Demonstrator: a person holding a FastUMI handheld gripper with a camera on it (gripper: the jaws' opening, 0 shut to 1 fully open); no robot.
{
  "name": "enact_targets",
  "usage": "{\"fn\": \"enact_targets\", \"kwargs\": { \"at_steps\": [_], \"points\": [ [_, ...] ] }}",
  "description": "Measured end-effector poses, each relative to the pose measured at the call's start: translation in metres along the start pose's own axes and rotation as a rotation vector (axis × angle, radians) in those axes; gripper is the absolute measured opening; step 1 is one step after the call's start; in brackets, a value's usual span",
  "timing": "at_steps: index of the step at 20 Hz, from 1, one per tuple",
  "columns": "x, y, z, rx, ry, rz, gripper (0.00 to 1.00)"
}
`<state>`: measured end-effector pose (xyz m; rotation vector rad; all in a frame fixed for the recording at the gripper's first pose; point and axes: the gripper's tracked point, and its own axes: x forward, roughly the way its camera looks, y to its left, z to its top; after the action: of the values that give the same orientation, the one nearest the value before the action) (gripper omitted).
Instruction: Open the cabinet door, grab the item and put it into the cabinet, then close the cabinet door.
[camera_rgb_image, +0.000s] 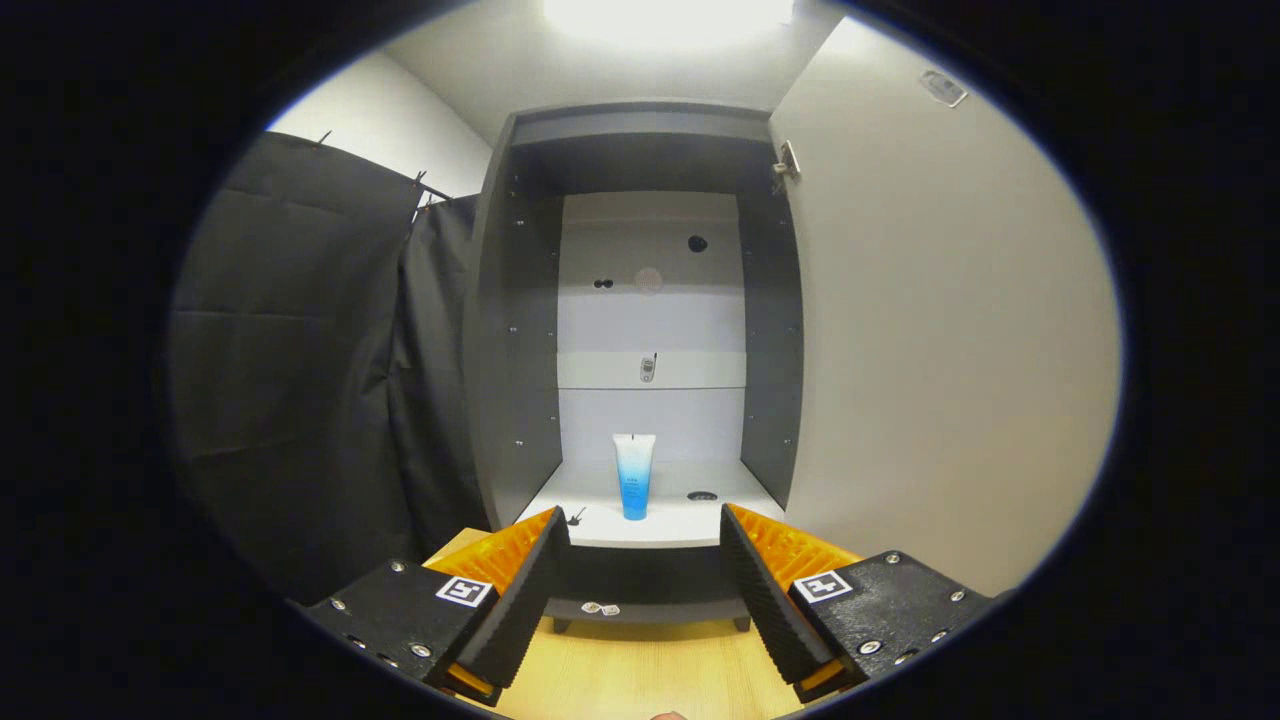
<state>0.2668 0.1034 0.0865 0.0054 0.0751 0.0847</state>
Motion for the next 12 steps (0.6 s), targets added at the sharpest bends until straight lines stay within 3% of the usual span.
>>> {"fn": "enact_targets", "kwargs": {
  "at_steps": [12],
  "points": [
    [-0.126, -0.026, -0.008, -0.011, -0.025, -0.025, 0.94]
  ]
}}
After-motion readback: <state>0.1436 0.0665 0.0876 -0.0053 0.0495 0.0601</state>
